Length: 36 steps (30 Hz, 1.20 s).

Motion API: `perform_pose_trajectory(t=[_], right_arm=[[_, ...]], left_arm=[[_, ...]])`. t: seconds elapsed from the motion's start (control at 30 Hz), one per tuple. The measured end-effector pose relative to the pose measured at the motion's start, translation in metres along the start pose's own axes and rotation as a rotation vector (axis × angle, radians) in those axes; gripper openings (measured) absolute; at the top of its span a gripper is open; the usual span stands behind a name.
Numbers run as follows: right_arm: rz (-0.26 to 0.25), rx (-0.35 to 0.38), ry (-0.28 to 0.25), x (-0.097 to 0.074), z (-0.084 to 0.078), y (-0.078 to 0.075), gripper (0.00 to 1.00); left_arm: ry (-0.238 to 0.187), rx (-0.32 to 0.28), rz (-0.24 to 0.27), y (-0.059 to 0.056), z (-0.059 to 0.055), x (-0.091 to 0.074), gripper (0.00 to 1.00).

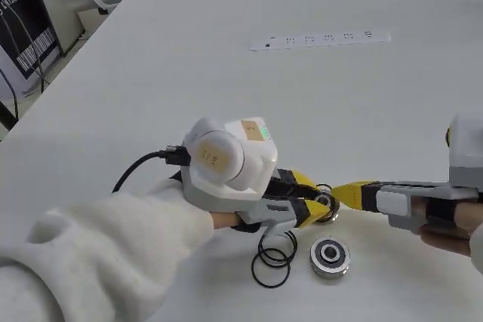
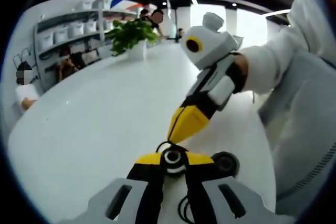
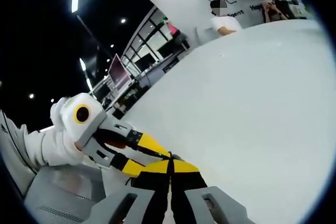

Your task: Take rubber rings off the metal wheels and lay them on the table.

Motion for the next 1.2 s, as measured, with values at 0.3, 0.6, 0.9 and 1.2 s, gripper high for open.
perform_pose_trajectory(t=[0.3, 0.6, 0.9, 1.2], right_arm=[[-0.009, -0.004, -0.008, -0.005, 0.003, 0.001, 0.0], [-0.025, 0.004, -0.039, -0.013, 0.009, 0.0, 0.0], [-0.034, -0.026, -0.045, -0.021, 0.014, 0.004, 0.0], [-0.014, -0.05, -0.066, -0.026, 0.025, 0.014, 0.0]], left_arm=[[-0.077, -0.027, 0.008, 0.008, 0.025, -0.022, 0.3], [-0.093, 0.001, 0.022, 0.014, 0.034, -0.049, 0.43], [-0.101, 0.033, 0.048, 0.021, 0.042, -0.088, 0.57], [-0.112, 0.055, 0.097, 0.026, 0.045, -0.13, 0.72]])
Point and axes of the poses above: the centre of the closed fingertips' face, and the gripper's own axes: x roughly forward along the fingers, y roughly to its left, z roughly out of its top, the point moved 4 cm from there along -x, roughly backward along the fingers, and after that the axes turned 8 degrees about z, right-handed, at the moved point
